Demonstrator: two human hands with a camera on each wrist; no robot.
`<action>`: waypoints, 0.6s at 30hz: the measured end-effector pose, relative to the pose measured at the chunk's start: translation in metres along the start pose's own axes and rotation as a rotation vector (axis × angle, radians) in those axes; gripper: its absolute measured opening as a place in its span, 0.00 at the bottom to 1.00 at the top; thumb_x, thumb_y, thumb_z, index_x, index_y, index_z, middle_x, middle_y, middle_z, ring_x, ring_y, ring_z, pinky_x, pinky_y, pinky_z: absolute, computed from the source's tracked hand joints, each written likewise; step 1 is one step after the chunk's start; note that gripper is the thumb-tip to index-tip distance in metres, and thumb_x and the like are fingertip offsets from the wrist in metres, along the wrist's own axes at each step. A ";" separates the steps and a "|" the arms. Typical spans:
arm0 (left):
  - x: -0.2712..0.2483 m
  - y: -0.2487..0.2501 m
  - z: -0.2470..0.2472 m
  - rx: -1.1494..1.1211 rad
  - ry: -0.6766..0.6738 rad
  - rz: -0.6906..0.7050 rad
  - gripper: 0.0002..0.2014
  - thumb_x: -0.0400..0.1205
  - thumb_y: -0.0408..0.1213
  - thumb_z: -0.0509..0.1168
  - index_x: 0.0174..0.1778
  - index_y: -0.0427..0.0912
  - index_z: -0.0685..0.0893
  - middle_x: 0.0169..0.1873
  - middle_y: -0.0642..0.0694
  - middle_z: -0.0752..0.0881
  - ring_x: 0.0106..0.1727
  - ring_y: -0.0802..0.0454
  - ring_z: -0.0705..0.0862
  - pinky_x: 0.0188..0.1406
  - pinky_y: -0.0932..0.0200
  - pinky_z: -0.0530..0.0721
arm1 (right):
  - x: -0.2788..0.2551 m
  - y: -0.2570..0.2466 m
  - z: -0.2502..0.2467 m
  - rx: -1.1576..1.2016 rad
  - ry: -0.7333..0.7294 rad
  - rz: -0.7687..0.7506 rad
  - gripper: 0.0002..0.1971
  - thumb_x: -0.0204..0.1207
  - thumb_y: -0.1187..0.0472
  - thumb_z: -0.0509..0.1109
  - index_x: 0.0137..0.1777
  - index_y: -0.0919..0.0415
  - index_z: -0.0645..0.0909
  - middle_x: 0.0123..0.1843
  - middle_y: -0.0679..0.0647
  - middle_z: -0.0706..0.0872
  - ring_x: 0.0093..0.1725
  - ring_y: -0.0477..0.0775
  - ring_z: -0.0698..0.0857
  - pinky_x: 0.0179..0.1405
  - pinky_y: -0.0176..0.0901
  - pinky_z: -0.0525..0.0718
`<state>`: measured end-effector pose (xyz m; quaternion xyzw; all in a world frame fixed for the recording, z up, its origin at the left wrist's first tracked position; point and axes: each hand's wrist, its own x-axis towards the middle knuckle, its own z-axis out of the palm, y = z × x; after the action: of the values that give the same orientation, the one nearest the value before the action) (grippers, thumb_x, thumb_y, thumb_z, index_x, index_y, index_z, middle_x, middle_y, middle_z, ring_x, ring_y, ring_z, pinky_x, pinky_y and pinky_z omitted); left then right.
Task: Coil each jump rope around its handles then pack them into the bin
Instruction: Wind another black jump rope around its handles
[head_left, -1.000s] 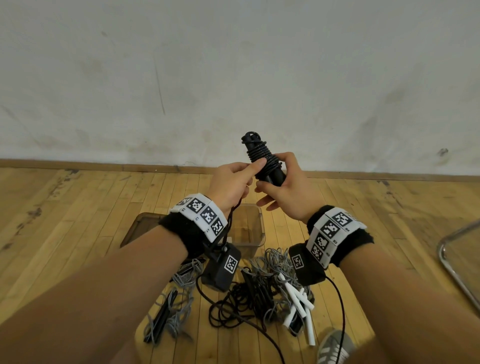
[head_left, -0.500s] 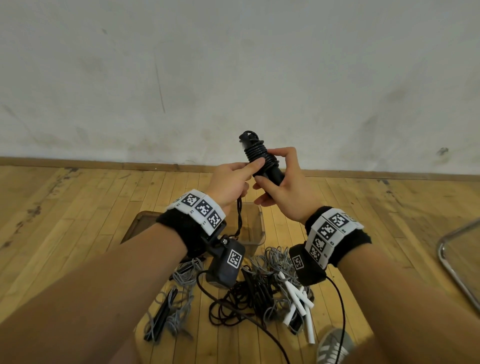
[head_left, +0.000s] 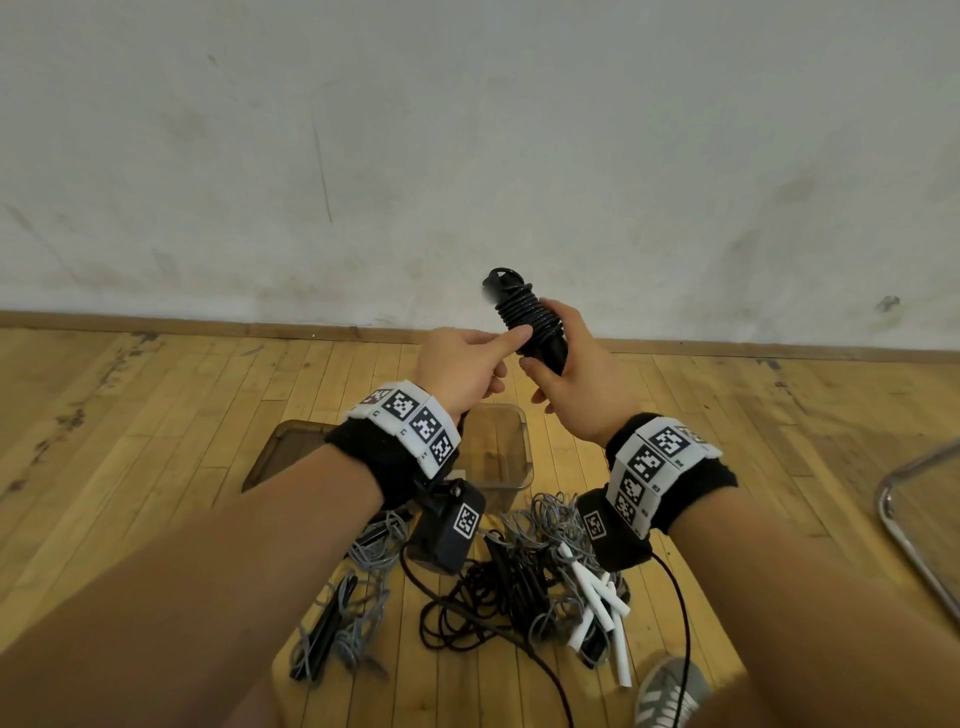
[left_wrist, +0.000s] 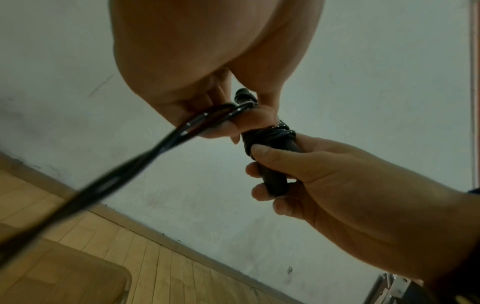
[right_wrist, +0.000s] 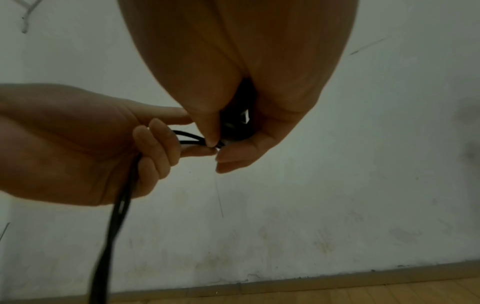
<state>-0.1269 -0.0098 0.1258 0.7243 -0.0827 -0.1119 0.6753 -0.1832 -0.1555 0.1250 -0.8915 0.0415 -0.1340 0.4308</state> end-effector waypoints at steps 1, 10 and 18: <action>0.000 0.000 0.000 0.030 0.024 0.018 0.09 0.80 0.49 0.76 0.45 0.47 0.91 0.24 0.52 0.85 0.24 0.58 0.82 0.31 0.61 0.81 | 0.002 0.002 0.001 -0.026 0.019 0.002 0.32 0.86 0.61 0.69 0.85 0.48 0.59 0.60 0.53 0.86 0.38 0.50 0.90 0.27 0.34 0.84; -0.005 0.006 0.005 0.115 0.010 0.073 0.13 0.87 0.46 0.66 0.46 0.42 0.93 0.27 0.52 0.88 0.25 0.56 0.83 0.35 0.58 0.80 | 0.002 0.005 -0.003 -0.122 -0.060 -0.020 0.31 0.85 0.57 0.61 0.84 0.44 0.53 0.56 0.52 0.85 0.41 0.52 0.86 0.42 0.54 0.86; -0.005 0.008 -0.001 0.092 0.028 0.061 0.21 0.83 0.59 0.68 0.43 0.45 0.93 0.28 0.51 0.90 0.27 0.57 0.85 0.38 0.56 0.81 | 0.000 0.005 0.003 -0.042 -0.054 -0.150 0.28 0.88 0.47 0.56 0.87 0.38 0.56 0.65 0.56 0.82 0.64 0.55 0.81 0.63 0.62 0.83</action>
<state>-0.1306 -0.0078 0.1345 0.7533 -0.1004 -0.0772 0.6454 -0.1826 -0.1568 0.1193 -0.9042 -0.0345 -0.1410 0.4018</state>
